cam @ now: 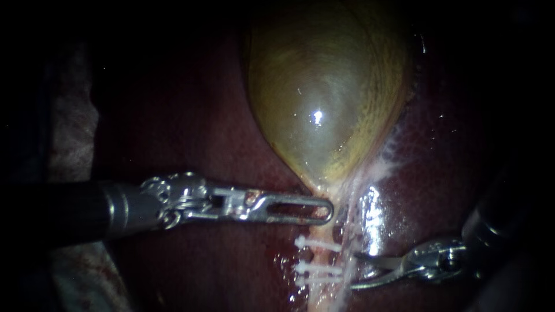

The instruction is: Go to the cutting position left tube

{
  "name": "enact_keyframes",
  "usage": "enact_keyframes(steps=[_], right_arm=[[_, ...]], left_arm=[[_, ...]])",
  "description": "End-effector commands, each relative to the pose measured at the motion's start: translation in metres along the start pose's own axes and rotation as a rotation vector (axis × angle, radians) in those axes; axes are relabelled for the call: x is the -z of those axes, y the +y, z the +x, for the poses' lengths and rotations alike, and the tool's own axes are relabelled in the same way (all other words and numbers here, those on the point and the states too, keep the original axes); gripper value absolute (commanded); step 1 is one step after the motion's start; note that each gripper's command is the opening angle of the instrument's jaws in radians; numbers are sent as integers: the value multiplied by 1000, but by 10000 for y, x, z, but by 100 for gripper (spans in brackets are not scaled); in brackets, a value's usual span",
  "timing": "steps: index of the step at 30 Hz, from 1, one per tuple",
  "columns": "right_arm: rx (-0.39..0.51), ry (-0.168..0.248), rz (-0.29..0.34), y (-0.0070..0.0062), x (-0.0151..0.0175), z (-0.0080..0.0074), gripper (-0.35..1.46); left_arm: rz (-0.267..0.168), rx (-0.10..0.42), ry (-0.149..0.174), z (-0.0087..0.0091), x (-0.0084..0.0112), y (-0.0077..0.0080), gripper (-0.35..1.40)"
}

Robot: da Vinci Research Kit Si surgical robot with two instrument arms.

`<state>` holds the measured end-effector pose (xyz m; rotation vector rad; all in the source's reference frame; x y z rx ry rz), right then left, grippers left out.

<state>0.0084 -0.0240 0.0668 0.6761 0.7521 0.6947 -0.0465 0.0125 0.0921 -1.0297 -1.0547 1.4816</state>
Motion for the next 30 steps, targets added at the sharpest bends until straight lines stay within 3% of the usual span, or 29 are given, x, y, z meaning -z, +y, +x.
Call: enact_keyframes(steps=[1,7,21,30], right_arm=[[-15,0,8,-1,-1,1,125],[-71,0,17,-5,-10,5,126],[-151,-79,26,2,-39,7,126],[-167,-101,35,4,-53,4,126]], left_arm=[[-3,1,-3,0,3,1,-35],[-10,2,-11,-4,16,8,-35],[-20,8,-23,-8,27,24,-35],[-22,11,-25,-7,31,29,-35]])
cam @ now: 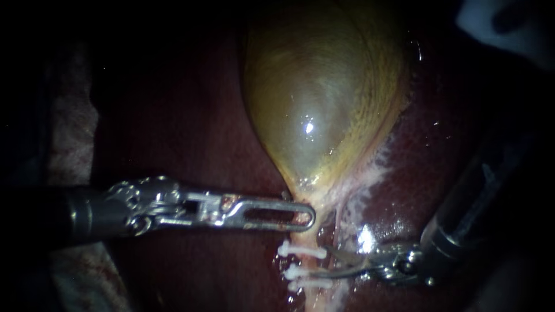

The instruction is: Go to the cutting position left tube

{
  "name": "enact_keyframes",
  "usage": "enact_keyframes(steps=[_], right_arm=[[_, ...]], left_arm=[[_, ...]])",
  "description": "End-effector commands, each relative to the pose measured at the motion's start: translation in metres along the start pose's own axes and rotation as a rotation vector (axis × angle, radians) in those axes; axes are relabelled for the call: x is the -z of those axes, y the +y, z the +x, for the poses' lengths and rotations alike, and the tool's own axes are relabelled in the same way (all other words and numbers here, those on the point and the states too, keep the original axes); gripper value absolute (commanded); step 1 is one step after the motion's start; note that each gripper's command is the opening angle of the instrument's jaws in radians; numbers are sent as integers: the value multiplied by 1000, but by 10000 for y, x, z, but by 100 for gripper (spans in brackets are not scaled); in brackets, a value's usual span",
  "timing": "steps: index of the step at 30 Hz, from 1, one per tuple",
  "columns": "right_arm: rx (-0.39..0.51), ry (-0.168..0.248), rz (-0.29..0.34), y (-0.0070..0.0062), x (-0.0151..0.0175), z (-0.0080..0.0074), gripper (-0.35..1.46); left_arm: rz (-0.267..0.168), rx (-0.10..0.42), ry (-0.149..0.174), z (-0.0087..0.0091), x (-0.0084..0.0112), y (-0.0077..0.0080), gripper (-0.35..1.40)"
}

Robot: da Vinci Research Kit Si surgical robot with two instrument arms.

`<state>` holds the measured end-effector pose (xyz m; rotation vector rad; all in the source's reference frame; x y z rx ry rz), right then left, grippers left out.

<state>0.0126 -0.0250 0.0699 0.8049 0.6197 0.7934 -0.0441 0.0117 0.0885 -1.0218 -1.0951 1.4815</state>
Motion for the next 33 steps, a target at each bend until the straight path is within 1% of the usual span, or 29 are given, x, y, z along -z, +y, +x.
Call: enact_keyframes(steps=[1,7,14,23,29,33], right_arm=[[-1,-3,3,0,-2,0,126],[-5,-22,6,3,-12,-4,126],[-6,-33,9,7,-20,-7,126],[-8,-35,13,11,-14,-11,125],[-9,-34,11,12,-16,-9,123],[-11,-34,12,13,-24,-5,123]], left_arm=[[0,1,0,0,0,1,-35],[-1,2,0,1,1,2,-35],[-2,2,-1,2,3,3,-35],[-2,2,-2,2,4,3,-35],[-3,3,-2,2,4,3,-35],[-3,3,-2,2,4,3,-35]])
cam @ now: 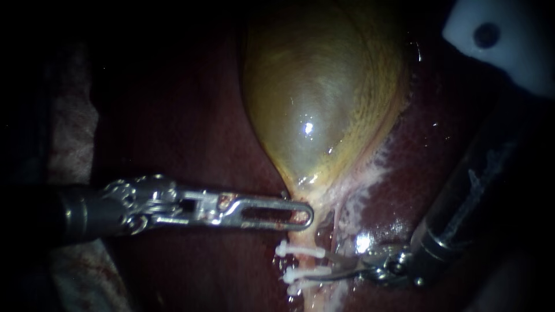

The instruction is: Go to the cutting position left tube

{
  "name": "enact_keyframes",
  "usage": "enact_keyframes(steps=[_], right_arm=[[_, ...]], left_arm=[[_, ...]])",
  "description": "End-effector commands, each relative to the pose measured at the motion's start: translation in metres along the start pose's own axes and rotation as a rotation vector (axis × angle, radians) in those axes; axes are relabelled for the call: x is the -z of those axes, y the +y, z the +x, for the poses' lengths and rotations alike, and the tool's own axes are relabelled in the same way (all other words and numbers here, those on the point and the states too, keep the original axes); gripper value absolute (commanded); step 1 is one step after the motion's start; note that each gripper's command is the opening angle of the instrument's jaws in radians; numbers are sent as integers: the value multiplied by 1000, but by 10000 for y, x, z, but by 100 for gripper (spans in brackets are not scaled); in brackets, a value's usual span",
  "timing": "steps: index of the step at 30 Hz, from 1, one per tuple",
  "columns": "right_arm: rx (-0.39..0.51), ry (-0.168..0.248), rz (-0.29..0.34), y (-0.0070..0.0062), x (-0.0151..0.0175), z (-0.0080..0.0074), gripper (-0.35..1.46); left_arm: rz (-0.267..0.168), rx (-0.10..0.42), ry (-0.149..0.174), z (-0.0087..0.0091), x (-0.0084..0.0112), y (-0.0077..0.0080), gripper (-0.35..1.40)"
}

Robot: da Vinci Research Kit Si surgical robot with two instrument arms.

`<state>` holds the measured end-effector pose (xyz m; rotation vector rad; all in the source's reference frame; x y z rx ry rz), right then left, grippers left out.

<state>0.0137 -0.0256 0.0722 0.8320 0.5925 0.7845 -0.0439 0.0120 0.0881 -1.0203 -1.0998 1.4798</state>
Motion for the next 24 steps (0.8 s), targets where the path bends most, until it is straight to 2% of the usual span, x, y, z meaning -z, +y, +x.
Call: enact_keyframes(steps=[1,9,13,19,24], right_arm=[[-2,-2,4,0,-3,0,123],[6,-12,17,-1,-15,5,115],[6,-13,15,2,-20,7,113],[3,-13,18,4,-30,14,101],[-5,-11,17,9,-41,21,101]], left_arm=[[0,0,0,0,0,0,-35],[0,1,0,0,0,1,-35],[0,1,0,0,0,2,-35],[0,1,0,0,0,2,-35],[0,1,0,0,0,2,-35]])
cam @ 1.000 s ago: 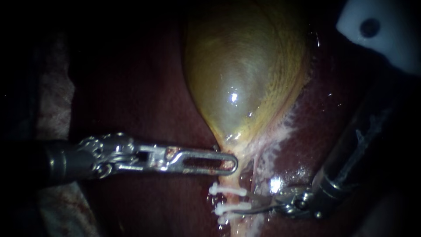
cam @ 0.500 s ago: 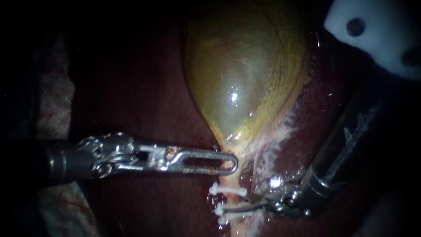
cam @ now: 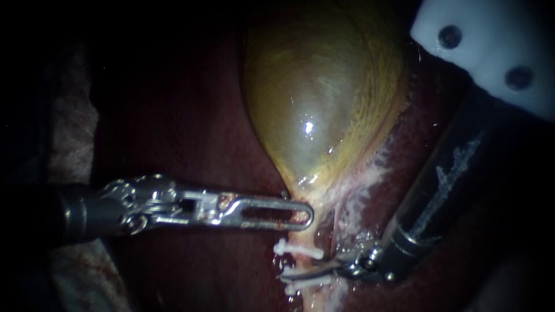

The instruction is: Go to the cutting position left tube

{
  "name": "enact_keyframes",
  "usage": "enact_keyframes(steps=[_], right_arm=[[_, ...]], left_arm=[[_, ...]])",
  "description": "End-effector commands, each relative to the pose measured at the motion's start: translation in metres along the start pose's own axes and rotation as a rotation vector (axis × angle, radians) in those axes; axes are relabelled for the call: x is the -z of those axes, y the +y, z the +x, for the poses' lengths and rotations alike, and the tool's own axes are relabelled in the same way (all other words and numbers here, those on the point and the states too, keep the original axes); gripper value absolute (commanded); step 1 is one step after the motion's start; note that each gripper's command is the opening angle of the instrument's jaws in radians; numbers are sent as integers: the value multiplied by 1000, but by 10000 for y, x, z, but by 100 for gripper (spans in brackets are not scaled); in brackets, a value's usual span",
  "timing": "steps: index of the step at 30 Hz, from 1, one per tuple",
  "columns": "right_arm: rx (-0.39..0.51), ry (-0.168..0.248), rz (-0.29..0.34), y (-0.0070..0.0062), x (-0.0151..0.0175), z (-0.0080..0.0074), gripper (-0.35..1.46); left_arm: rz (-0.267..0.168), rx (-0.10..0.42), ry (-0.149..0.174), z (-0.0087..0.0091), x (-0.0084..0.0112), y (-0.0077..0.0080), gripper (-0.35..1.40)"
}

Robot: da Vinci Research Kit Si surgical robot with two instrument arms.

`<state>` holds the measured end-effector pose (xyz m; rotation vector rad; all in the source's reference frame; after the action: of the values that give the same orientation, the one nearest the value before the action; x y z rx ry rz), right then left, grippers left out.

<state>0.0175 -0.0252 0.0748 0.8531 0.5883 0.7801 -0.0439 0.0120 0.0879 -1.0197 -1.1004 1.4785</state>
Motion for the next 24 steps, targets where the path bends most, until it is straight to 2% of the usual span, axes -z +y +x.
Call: enact_keyframes(steps=[1,24], right_arm=[[0,1,0,0,-2,0,101],[-10,-4,-1,5,-8,3,69]], left_arm=[[0,0,0,0,0,0,-35],[1,0,0,0,0,1,-35]])
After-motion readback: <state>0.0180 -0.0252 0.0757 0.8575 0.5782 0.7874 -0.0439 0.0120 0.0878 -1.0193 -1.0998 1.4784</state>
